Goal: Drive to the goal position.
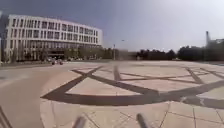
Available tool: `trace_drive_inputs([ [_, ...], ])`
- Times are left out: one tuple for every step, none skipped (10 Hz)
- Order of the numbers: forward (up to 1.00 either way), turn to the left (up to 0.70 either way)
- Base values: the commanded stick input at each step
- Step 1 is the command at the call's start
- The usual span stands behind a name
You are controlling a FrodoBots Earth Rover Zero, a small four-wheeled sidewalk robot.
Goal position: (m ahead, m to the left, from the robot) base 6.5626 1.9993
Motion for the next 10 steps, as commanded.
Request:
trace_drive_inputs([
  [1.0, 0.0],
  [1.0, 0.0],
  [1.0, 0.0],
  [1.0, 0.0],
  [1.0, 0.0],
  [1.0, 0.0],
  [1.0, 0.0],
  [1.0, 0.0],
  [1.0, 0.0],
  [1.0, 0.0],
])
